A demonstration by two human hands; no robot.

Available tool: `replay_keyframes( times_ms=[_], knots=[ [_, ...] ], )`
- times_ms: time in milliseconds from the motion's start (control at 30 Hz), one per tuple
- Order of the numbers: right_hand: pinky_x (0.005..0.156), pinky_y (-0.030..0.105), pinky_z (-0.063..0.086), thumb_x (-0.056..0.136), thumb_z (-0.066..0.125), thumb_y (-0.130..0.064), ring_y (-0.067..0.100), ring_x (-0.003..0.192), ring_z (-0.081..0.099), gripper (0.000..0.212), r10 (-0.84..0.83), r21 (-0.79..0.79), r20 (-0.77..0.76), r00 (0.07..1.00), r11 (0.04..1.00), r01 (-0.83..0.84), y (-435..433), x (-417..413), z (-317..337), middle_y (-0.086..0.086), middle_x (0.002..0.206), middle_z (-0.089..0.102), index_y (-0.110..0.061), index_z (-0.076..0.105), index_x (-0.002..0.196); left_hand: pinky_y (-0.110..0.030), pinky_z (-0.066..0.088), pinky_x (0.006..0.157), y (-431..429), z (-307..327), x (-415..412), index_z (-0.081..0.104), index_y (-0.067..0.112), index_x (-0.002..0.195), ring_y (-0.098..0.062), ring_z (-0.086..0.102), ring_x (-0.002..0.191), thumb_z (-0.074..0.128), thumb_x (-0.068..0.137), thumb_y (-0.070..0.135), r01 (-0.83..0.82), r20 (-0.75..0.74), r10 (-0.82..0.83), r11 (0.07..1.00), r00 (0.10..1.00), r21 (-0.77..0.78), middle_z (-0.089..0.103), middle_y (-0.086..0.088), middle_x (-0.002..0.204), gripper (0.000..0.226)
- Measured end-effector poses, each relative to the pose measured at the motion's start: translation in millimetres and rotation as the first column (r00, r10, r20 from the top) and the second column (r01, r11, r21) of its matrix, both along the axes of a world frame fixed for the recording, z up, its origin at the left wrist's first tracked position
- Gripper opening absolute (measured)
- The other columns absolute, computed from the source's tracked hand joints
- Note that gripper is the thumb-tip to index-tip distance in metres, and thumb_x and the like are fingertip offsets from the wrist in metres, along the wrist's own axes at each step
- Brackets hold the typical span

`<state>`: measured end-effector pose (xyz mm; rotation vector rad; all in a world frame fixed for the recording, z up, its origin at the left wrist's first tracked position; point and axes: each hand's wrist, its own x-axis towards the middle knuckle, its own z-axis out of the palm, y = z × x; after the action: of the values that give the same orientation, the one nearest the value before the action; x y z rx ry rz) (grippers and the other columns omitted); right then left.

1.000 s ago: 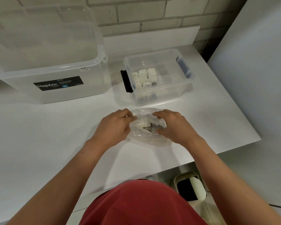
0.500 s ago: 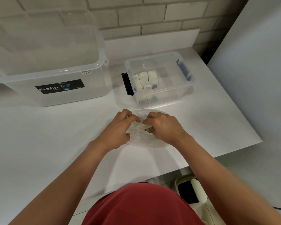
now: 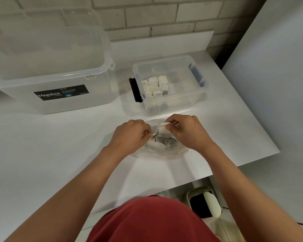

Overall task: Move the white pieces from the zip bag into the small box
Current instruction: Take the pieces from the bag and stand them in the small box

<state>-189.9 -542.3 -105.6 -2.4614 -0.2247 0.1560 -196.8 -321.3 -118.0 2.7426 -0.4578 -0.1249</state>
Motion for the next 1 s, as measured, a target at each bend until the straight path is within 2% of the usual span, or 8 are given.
replay_keyframes(
  times_ms=[100,267,400,567,633,733,867,1000],
  knots=[
    [0.075,0.012,0.048,0.096,0.068,-0.017,0.007,0.083,0.069,0.011,-0.060,0.041,-0.023,0.998,0.997,0.061,-4.8,-2.2,-2.3,-0.008,0.090,0.076,-0.022,0.076,0.101,-0.029,0.041,0.069,-9.5,-2.7,2.9,0.073,0.033,0.109,-0.018,0.063,0.100,0.059,0.097,0.034,-0.010,-0.014,0.010,0.999,1.000,0.052,0.065,0.012,0.105,0.019],
    [0.070,0.000,0.042,0.094,0.070,-0.019,0.003,0.079,0.070,0.010,-0.097,0.071,-0.014,0.995,0.993,0.097,-10.6,-6.3,-2.5,-0.013,0.084,0.074,-0.024,0.077,0.100,-0.031,0.047,0.072,-18.6,-5.1,6.8,0.074,0.033,0.109,-0.020,0.063,0.100,0.065,0.089,0.053,-0.044,-0.063,0.050,0.995,0.997,0.095,0.062,0.008,0.105,0.030],
    [0.072,0.001,0.045,0.095,0.070,-0.021,0.002,0.079,0.071,0.008,-0.096,0.084,0.004,0.995,0.992,0.095,-10.3,-10.2,-2.6,-0.010,0.089,0.077,-0.024,0.076,0.099,-0.033,0.049,0.072,-19.9,-4.2,6.8,0.071,0.032,0.112,-0.020,0.059,0.104,0.068,0.087,0.054,0.025,-0.108,-0.010,0.989,0.994,0.144,0.061,0.006,0.108,0.032],
    [0.079,0.012,0.054,0.095,0.071,-0.021,0.003,0.085,0.072,0.008,-0.085,0.128,-0.008,0.996,0.988,0.085,-8.8,-12.6,-7.6,-0.010,0.092,0.078,-0.025,0.076,0.100,-0.030,0.040,0.065,-19.6,-6.3,3.6,0.075,0.033,0.106,-0.021,0.060,0.100,0.055,0.096,0.032,-0.020,-0.040,0.026,0.991,0.999,0.135,0.063,0.007,0.102,0.022],
    [0.080,0.016,0.056,0.094,0.073,-0.020,0.002,0.085,0.072,0.009,-0.103,0.180,-0.003,0.995,0.978,0.102,-8.9,-12.4,-5.6,-0.012,0.090,0.077,-0.025,0.077,0.100,-0.030,0.043,0.066,-16.9,-6.2,2.9,0.076,0.034,0.103,-0.018,0.060,0.097,0.055,0.097,0.032,-0.062,-0.049,0.064,0.997,0.997,0.055,0.065,0.010,0.100,0.021],
    [0.074,0.014,0.055,0.094,0.073,-0.019,0.000,0.082,0.071,0.009,-0.120,0.242,-0.026,0.992,0.962,0.123,-10.9,-12.0,-0.7,-0.014,0.089,0.076,-0.026,0.077,0.096,-0.033,0.053,0.076,-9.3,-3.6,2.7,0.076,0.034,0.095,-0.013,0.063,0.088,0.060,0.095,0.032,-0.174,-0.145,0.145,0.961,0.979,-0.216,0.069,0.015,0.095,0.016],
    [0.069,0.009,0.051,0.095,0.072,-0.021,-0.005,0.082,0.070,0.009,-0.097,0.238,-0.052,0.994,0.965,0.106,-10.2,-12.6,2.3,-0.015,0.091,0.077,-0.029,0.077,0.095,-0.022,0.048,0.076,-2.8,6.6,-1.5,0.071,0.030,0.093,-0.002,0.065,0.085,0.061,0.099,0.028,-0.240,-0.296,0.120,0.880,0.948,-0.410,0.073,0.015,0.091,0.012],
    [0.070,0.009,0.050,0.095,0.071,-0.022,-0.003,0.084,0.071,0.009,-0.112,0.239,-0.049,0.993,0.964,0.120,-7.8,-13.1,3.2,-0.016,0.088,0.077,-0.029,0.077,0.094,-0.034,0.060,0.075,0.6,12.6,-3.6,0.067,0.028,0.096,-0.023,0.070,0.085,0.059,0.102,0.028,-0.386,-0.458,0.115,0.733,0.881,-0.560,0.075,0.000,0.092,0.010]
  ],
)
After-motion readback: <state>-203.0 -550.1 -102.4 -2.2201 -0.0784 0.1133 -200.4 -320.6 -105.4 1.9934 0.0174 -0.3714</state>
